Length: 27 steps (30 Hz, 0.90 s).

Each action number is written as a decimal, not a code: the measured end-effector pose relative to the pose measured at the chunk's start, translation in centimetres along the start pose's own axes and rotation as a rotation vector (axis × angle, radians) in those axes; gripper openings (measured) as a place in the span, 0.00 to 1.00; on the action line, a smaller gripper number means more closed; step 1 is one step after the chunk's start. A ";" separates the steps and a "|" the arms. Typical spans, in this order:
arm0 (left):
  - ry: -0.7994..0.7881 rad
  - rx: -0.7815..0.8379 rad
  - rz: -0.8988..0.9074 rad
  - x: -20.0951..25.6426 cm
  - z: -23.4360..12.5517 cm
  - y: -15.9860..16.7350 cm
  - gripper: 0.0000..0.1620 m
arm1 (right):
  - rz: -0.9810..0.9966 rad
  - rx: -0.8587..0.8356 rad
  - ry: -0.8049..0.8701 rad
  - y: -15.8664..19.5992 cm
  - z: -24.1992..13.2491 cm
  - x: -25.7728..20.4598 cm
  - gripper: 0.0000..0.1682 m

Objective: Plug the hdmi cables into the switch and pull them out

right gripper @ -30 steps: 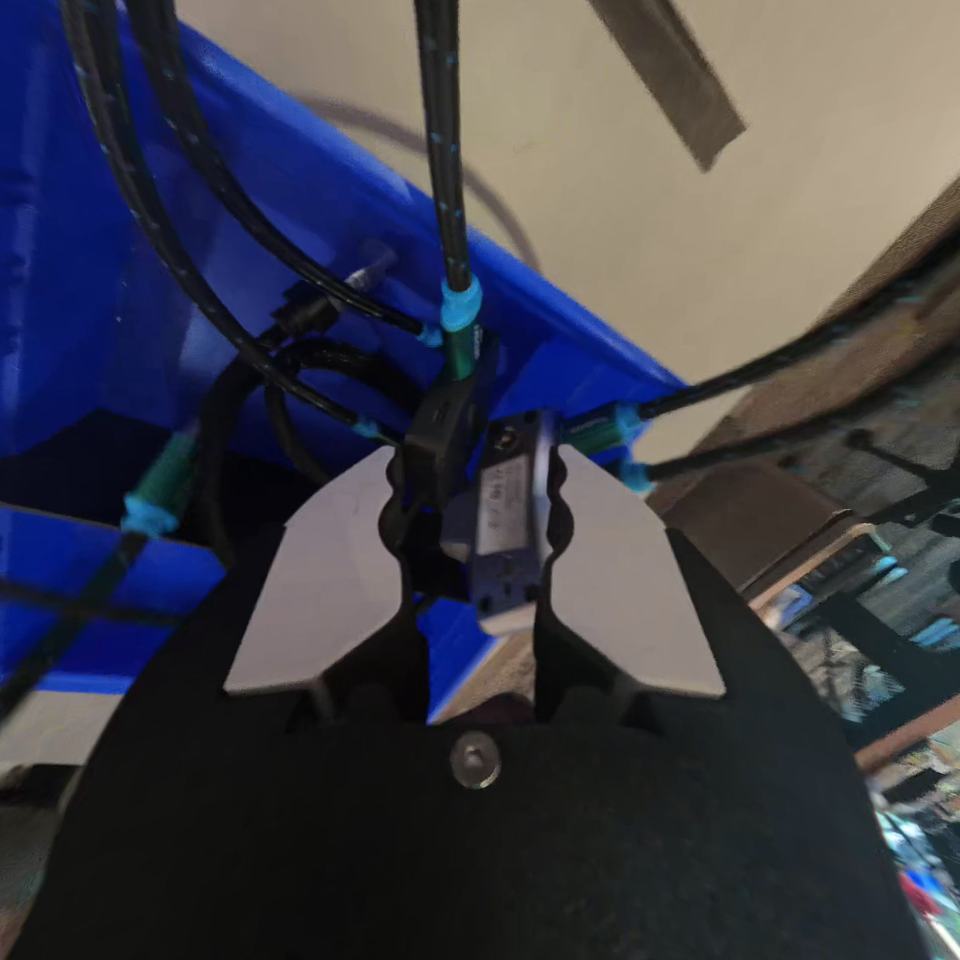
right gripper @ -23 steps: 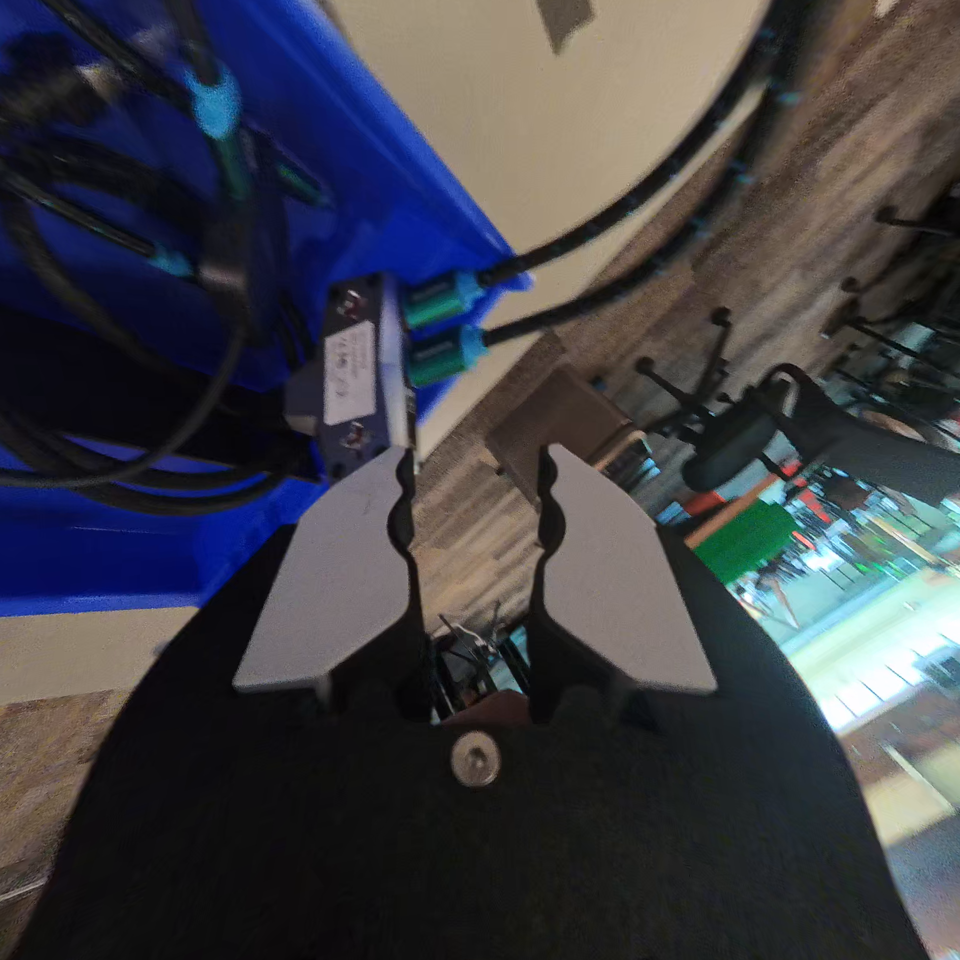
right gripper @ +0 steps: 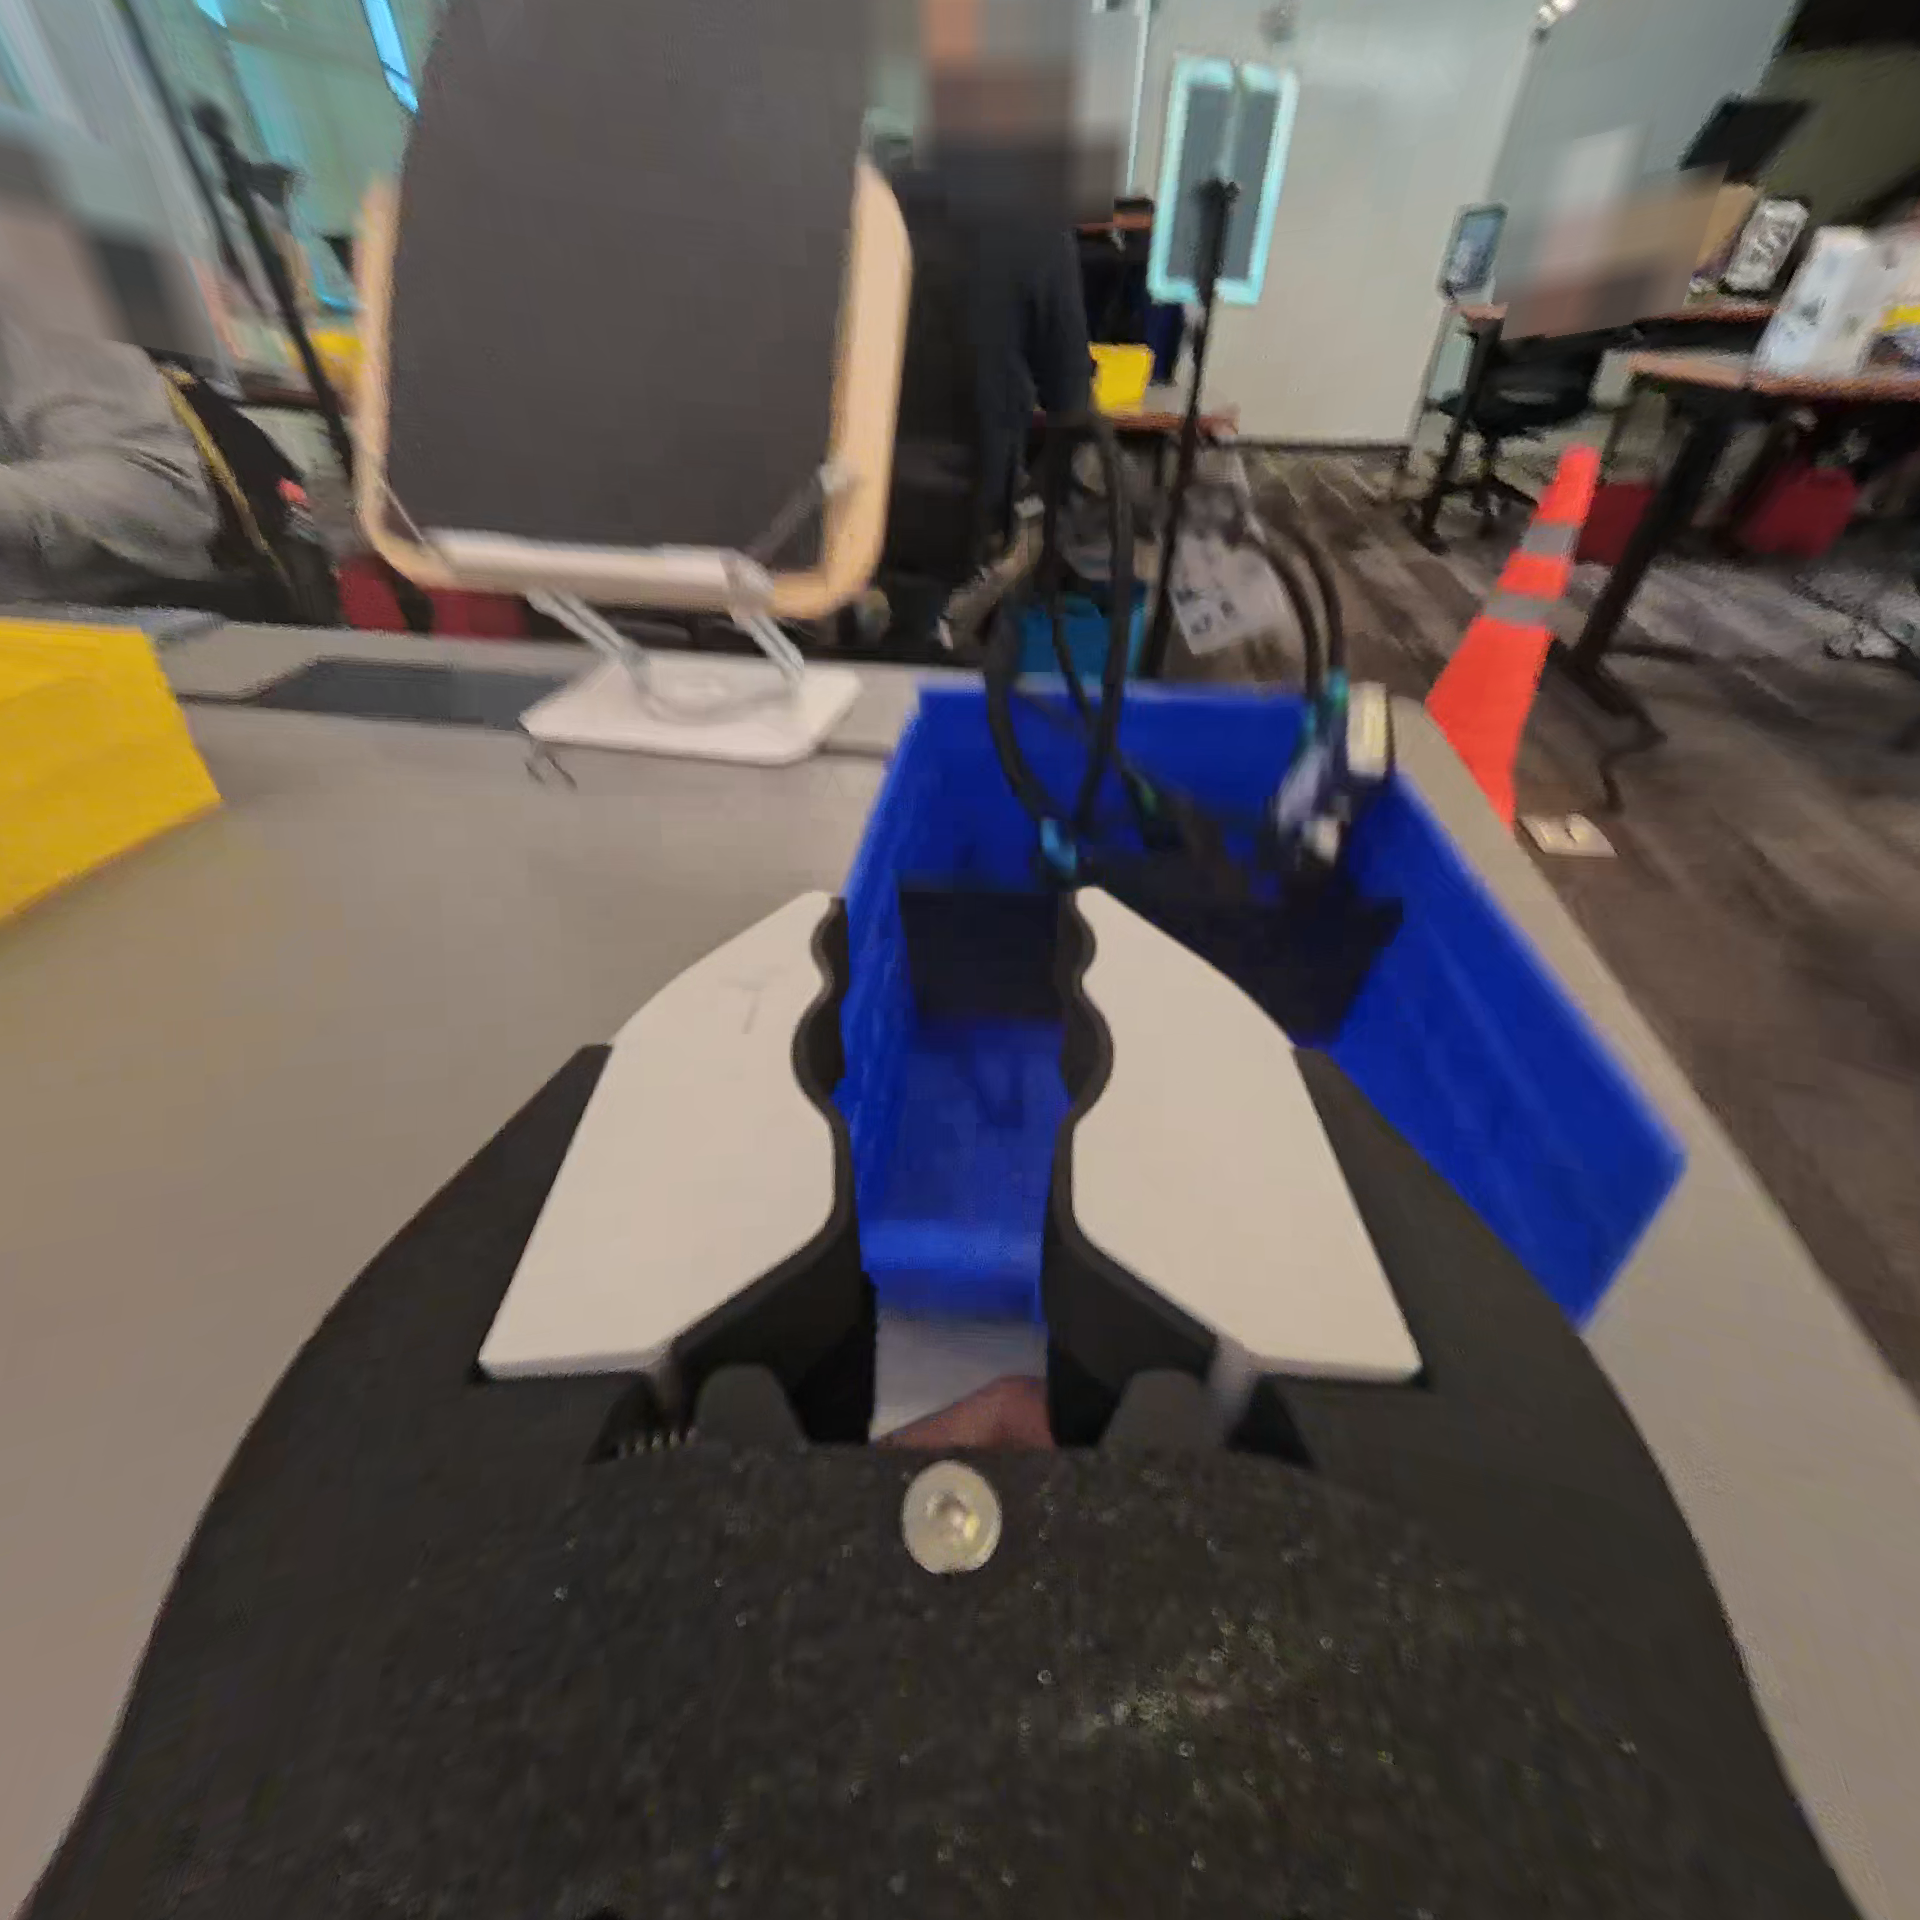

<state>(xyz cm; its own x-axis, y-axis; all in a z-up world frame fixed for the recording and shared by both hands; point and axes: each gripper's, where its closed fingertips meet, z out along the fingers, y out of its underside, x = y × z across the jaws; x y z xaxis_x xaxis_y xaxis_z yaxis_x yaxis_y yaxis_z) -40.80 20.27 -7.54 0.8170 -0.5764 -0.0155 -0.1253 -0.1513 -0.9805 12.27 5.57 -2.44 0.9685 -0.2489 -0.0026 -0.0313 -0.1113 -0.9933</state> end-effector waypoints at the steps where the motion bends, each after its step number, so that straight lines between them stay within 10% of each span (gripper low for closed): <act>1: -0.016 -0.010 -0.025 -0.5 0.1 0.3 0.30 | 0.025 -0.029 0.047 2.5 -0.7 0.1 0.23; 6: -0.006 -0.105 -0.075 -0.6 1.2 1.9 0.32 | 0.021 -0.138 0.038 7.5 -2.0 -0.8 0.23; 27: 0.021 -0.168 -0.062 0.4 1.7 3.0 0.29 | -0.160 -0.134 0.074 9.0 -0.9 -1.5 0.22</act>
<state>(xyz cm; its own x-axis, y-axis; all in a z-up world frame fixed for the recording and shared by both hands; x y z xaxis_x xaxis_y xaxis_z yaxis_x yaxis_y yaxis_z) -39.91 20.97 -10.80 0.8143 -0.5784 0.0495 -0.1690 -0.3177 -0.9330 10.33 4.06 -11.28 0.9430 -0.2874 0.1675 0.0840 -0.2812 -0.9560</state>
